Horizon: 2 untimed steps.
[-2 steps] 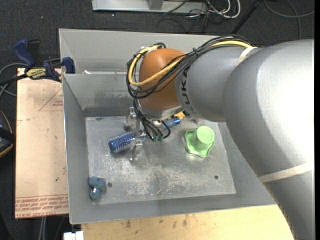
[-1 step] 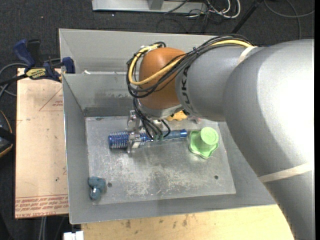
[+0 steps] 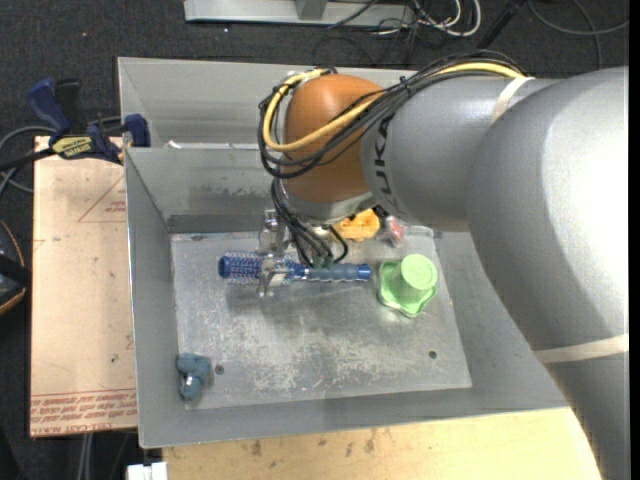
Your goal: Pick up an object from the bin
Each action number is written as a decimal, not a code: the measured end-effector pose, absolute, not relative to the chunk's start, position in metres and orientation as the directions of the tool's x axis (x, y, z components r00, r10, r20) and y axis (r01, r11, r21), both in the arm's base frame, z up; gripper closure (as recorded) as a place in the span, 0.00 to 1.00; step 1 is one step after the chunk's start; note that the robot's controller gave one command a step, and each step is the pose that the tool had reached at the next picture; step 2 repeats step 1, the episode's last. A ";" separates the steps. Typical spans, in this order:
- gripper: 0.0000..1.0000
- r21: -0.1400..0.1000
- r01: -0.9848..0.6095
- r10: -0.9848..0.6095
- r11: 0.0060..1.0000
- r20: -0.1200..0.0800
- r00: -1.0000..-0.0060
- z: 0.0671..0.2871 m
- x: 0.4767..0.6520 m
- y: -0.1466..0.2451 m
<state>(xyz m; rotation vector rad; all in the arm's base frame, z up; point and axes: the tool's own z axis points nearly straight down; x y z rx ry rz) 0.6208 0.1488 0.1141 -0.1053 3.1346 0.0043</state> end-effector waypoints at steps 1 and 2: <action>1.00 0.003 -0.068 -0.068 0.998 -0.010 -0.998 0.195 0.623 0.149; 1.00 0.003 -0.068 -0.068 0.998 -0.010 -0.998 0.195 0.623 0.149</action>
Offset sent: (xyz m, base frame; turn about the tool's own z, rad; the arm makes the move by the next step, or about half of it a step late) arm -0.0001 0.0000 0.0765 0.0000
